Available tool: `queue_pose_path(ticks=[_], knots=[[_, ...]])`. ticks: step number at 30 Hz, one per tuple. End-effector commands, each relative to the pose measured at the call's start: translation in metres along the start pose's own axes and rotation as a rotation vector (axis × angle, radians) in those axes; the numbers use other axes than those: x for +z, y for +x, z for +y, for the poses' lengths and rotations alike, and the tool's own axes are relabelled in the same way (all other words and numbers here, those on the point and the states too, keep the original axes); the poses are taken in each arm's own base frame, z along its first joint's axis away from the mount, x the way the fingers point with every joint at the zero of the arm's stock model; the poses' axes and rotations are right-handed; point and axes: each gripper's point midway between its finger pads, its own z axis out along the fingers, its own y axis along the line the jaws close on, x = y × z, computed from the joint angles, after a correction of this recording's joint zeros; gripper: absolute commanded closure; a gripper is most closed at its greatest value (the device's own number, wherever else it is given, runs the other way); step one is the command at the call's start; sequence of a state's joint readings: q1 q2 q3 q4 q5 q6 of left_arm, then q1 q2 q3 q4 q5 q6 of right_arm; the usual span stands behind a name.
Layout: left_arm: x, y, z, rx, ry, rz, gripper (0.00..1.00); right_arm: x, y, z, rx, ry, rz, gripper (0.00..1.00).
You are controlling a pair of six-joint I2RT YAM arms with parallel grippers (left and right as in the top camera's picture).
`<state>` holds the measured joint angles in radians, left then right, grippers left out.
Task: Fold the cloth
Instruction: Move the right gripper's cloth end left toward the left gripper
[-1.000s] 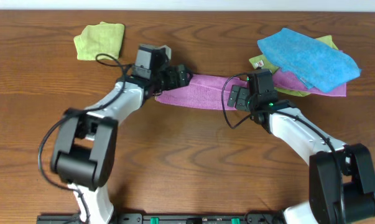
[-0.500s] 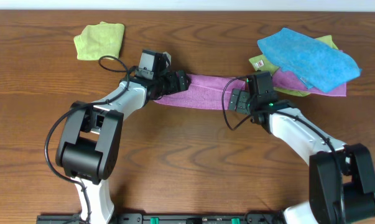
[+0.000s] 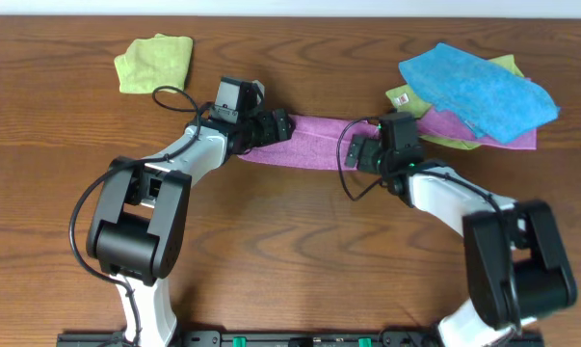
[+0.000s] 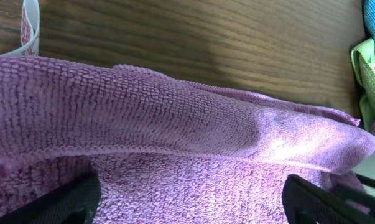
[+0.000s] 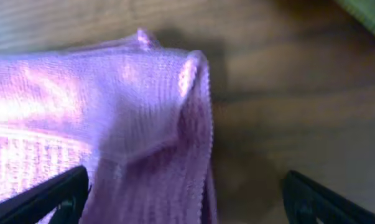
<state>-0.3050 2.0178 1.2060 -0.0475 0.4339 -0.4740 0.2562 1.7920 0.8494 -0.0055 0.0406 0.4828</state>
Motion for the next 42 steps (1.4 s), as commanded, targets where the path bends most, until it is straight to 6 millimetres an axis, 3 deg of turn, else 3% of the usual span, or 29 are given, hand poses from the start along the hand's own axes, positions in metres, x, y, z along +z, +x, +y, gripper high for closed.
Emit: queue_pose_path(ticks=[1,4,7,12,15,24,28,42], knots=[[-0.001,-0.004,0.011,-0.009,-0.051,-0.018,0.05,0.008,0.013,-0.004,0.035,-0.004,0.045,0.01],[-0.002,-0.005,0.013,-0.011,-0.052,-0.021,0.05,0.009,0.010,-0.003,0.035,-0.010,0.034,0.02],[-0.002,-0.005,0.013,-0.012,-0.053,-0.020,0.05,0.010,0.011,-0.003,0.036,-0.011,0.035,0.40],[-0.002,-0.006,0.013,-0.012,-0.052,-0.021,0.05,0.011,0.013,-0.003,0.048,-0.008,0.042,0.70],[-0.002,-0.006,0.013,-0.012,-0.052,-0.021,0.05,0.011,0.012,-0.003,0.049,-0.010,0.038,0.96],[-0.004,-0.007,0.015,-0.017,-0.054,-0.024,0.05,0.009,-0.012,0.011,0.010,-0.052,-0.039,0.98],[-0.016,-0.017,0.022,-0.041,-0.058,-0.043,0.05,-0.002,-0.020,0.024,-0.067,-0.028,-0.024,0.98],[-0.020,-0.018,0.025,-0.053,-0.047,-0.032,0.05,-0.029,-0.025,0.126,-0.219,-0.209,-0.034,0.98]])
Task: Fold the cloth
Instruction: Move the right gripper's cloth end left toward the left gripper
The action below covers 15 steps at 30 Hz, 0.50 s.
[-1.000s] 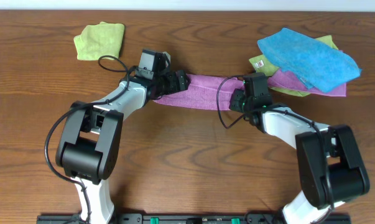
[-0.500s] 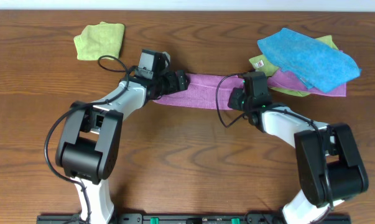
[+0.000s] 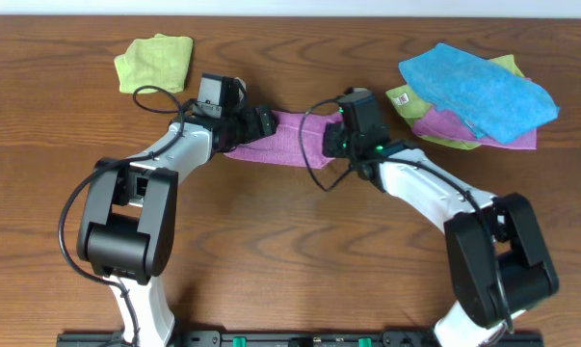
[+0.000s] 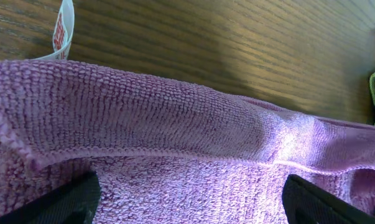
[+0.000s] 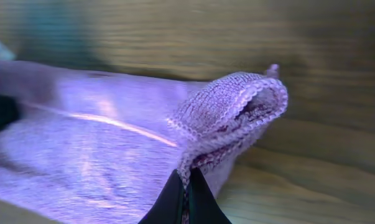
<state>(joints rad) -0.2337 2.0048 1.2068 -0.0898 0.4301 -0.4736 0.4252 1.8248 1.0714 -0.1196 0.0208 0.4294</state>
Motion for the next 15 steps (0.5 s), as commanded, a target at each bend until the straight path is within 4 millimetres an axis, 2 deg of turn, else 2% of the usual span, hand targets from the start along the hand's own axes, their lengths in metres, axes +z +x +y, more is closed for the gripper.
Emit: queue_pose_path(ticks=[1,7,15], knots=[[-0.005,-0.003,-0.004,0.012,-0.005,-0.014,0.05,-0.009,-0.011,0.029,-0.041,-0.072,-0.022,0.98],[-0.005,-0.003,-0.004,0.012,-0.003,-0.012,0.05,-0.015,-0.016,0.056,-0.066,-0.118,-0.041,0.98],[-0.006,-0.005,-0.001,0.006,-0.006,-0.017,0.05,-0.030,-0.039,0.097,-0.097,-0.206,-0.092,0.98]])
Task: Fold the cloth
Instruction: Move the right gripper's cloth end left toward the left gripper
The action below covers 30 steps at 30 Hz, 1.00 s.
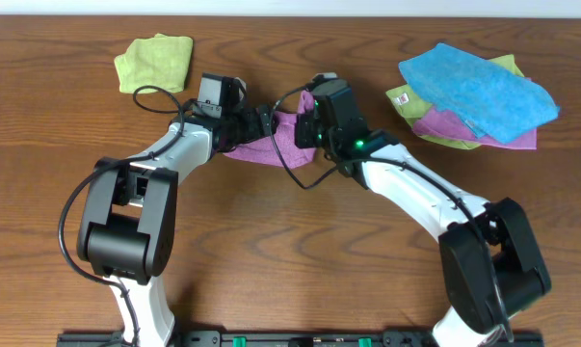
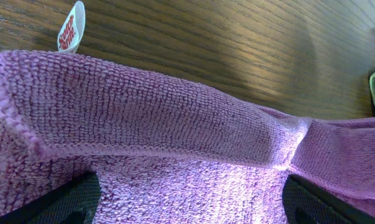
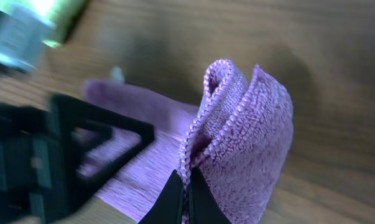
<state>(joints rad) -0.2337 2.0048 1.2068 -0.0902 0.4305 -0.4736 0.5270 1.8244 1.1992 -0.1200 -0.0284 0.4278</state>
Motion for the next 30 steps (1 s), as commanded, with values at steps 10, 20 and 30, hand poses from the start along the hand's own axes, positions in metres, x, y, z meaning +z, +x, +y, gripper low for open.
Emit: queue_pose_path(ticks=[10,20,30], knots=[[-0.022,-0.022,-0.003,-0.005,0.038,-0.057,0.05,-0.007,-0.005,0.029,-0.037,-0.052,-0.005,0.98],[-0.047,-0.037,-0.035,0.024,0.146,-0.107,0.05,-0.007,-0.005,0.029,-0.036,-0.052,-0.005,0.98],[-0.094,-0.066,0.032,0.003,-0.104,-0.217,0.05,-0.008,-0.005,0.040,-0.049,-0.078,-0.016,0.98]])
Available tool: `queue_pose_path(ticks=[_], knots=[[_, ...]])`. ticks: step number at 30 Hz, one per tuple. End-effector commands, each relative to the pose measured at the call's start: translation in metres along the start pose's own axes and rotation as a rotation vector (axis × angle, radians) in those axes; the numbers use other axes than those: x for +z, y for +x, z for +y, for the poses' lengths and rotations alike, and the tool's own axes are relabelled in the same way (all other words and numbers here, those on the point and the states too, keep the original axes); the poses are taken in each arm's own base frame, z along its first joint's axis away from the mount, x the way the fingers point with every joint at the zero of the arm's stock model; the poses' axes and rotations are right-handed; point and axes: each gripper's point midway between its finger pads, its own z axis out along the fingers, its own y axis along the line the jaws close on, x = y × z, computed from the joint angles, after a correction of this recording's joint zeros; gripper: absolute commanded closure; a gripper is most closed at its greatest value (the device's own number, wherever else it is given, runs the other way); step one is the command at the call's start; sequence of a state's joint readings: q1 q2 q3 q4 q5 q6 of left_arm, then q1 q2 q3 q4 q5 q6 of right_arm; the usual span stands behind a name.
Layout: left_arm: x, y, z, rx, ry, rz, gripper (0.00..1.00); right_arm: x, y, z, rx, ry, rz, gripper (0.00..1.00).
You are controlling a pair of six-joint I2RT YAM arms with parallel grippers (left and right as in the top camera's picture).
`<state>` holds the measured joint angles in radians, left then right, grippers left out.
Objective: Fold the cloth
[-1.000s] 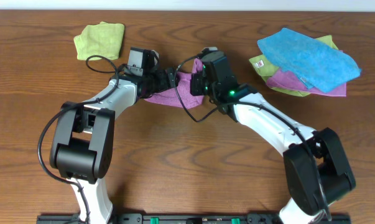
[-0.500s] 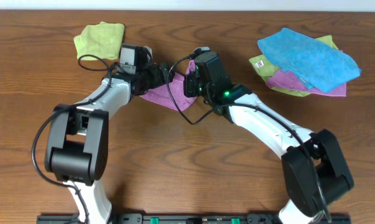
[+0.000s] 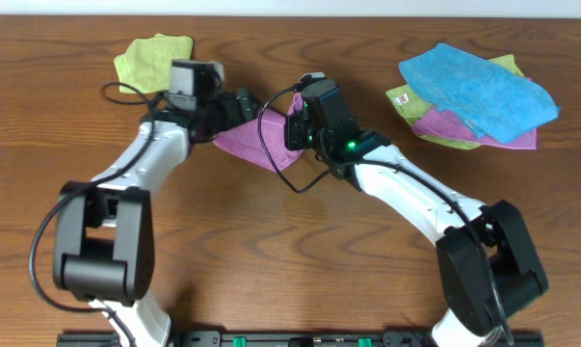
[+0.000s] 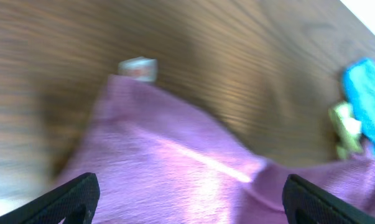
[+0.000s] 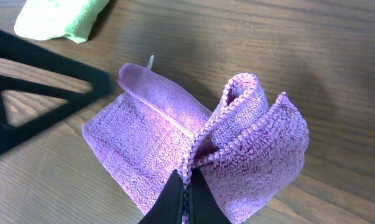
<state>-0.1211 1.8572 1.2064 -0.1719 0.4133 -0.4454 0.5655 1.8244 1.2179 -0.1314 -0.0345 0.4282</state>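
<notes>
The purple cloth lies doubled over in a compact bunch on the wooden table, its white label at the far corner. My right gripper is shut on the cloth's folded-over edge, holding it up above the lower layer; the jaws pinch the hem. My left gripper hovers at the cloth's left end, open, its fingers wide apart above the cloth without touching it.
A folded green cloth lies at the far left, also in the right wrist view. A pile of blue, green and purple cloths sits at the far right. Bare wood lies toward the front.
My left gripper has drawn back to the left and risen off the cloth, still open. The right gripper holds the raised edge a little further left, and the cloth is more bunched.
The cloth first lay as a long strip between both open grippers. Then my right gripper was shut on its right end, lifted near the middle. Later that end was over the left half, with the left gripper low on the cloth. Now the left has withdrawn.
</notes>
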Motion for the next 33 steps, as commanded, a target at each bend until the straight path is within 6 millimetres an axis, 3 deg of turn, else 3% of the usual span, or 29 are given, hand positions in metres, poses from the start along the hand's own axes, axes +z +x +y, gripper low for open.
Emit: queue_pose_path(ticks=[1,7,11,18,26,33], knots=[[-0.032,-0.031,0.020,0.037,-0.081,-0.106,0.05,-0.006,-0.009,0.022,-0.027,-0.050,-0.030,0.98],[-0.078,-0.055,0.050,-0.035,-0.125,-0.180,0.05,-0.007,-0.012,0.043,-0.043,-0.100,-0.058,0.98],[-0.097,-0.054,0.064,-0.024,-0.159,-0.171,0.05,-0.001,-0.006,0.051,-0.055,-0.114,-0.053,0.99],[-0.099,-0.043,0.067,-0.015,-0.176,-0.129,0.05,0.007,-0.017,0.057,-0.057,-0.127,-0.082,0.99],[-0.098,-0.041,0.067,-0.018,-0.179,-0.121,0.05,0.040,-0.021,0.068,-0.063,-0.157,-0.055,0.99],[-0.099,-0.042,0.067,-0.009,-0.180,-0.126,0.05,0.040,-0.016,0.089,-0.087,-0.188,-0.054,0.98]])
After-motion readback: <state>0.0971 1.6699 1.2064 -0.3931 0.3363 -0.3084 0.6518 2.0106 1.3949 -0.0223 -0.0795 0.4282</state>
